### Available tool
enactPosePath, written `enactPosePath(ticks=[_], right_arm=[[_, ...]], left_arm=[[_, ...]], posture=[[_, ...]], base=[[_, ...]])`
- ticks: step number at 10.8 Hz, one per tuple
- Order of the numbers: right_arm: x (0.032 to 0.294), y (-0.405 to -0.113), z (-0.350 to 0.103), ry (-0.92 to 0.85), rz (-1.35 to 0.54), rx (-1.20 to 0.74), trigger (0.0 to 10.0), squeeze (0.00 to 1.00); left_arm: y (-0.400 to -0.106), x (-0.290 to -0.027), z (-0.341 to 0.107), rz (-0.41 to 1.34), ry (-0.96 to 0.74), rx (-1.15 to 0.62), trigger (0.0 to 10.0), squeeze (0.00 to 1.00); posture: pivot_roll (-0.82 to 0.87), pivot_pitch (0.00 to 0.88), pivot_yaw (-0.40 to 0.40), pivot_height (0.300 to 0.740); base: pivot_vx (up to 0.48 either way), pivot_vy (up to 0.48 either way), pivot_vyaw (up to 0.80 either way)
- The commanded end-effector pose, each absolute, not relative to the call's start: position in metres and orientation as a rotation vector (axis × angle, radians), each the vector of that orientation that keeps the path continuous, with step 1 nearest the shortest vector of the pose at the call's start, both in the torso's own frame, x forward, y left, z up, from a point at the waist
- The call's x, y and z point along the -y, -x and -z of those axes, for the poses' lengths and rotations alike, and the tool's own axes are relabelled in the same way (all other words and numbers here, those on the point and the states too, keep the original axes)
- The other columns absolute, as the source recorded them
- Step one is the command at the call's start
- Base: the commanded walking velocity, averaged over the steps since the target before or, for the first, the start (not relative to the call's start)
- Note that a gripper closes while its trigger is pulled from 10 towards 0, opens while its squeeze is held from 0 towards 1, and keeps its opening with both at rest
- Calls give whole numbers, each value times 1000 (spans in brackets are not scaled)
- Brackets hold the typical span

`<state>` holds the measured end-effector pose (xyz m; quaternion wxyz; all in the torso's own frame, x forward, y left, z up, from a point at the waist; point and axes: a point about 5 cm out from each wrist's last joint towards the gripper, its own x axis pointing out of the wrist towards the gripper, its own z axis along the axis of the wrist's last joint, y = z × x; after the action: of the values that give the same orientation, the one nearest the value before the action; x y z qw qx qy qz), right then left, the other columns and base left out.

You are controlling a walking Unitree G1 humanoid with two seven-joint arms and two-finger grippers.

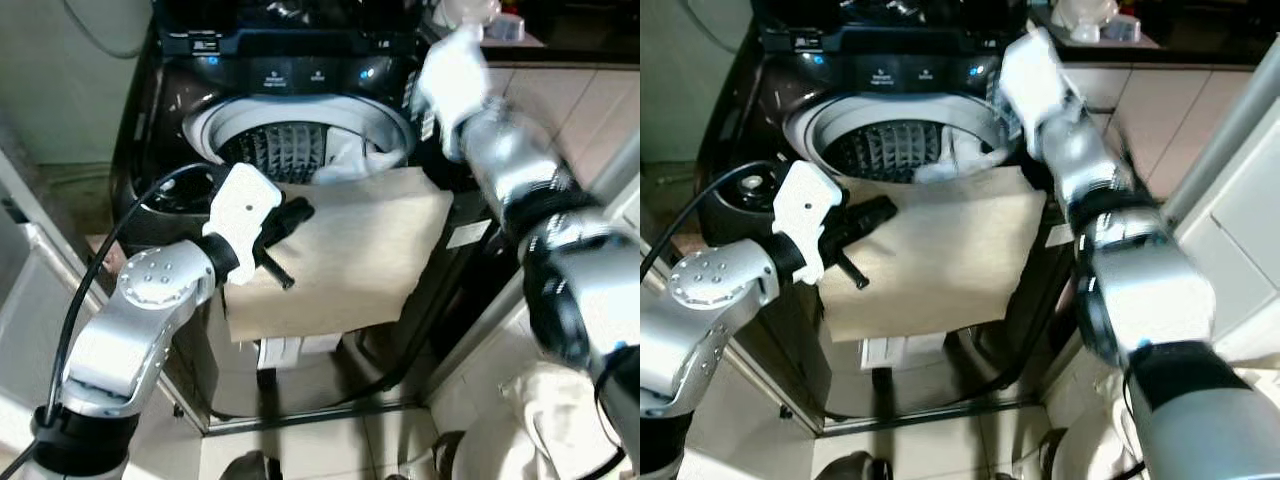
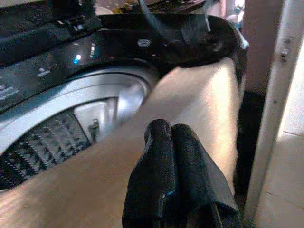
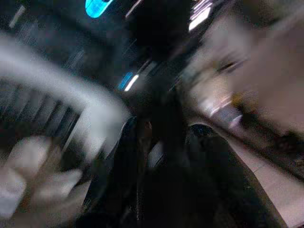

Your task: Clothes washing

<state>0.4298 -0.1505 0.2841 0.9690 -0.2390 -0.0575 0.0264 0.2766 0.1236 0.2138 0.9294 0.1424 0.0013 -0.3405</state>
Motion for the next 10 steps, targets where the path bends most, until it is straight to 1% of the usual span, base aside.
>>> enactPosePath(ticks=[1,2,3,5,6,7,8,10], right_arm=[[162,-428,-313,348,35,237,10000,0],[173,-426,-325,247,62,287,10000,0],[186,-425,-328,155,52,289,10000,0],[189,-424,-319,90,-75,258,10000,0],[191,-419,-314,31,-134,277,10000,0],[196,-383,-296,-54,-203,316,10000,0],[198,-354,-280,-67,-188,314,10000,0],[204,-310,-249,-110,-146,295,10000,0]], left_arm=[[-282,-127,-224,649,-297,37,10000,0],[-284,-128,-225,628,-275,44,10000,0],[-287,-128,-222,597,-257,28,10000,0],[-300,-129,-219,492,-205,-4,10000,0],[-304,-125,-224,467,-220,14,10000,0],[-307,-113,-229,468,-203,39,10000,0],[-308,-106,-233,490,-211,64,10000,0],[-307,-95,-229,545,-232,45,10000,0]], posture=[[52,13,-22,740],[48,11,-21,740],[35,2,-10,740],[0,0,15,740],[-36,0,22,740],[-49,0,15,740],[-68,0,13,740],[-114,9,11,740]], base=[[0,0,0],[0,0,0],[0,0,0],[0,0,0],[0,0,0],[0,0,0],[0,0,0],[0,0,0]])
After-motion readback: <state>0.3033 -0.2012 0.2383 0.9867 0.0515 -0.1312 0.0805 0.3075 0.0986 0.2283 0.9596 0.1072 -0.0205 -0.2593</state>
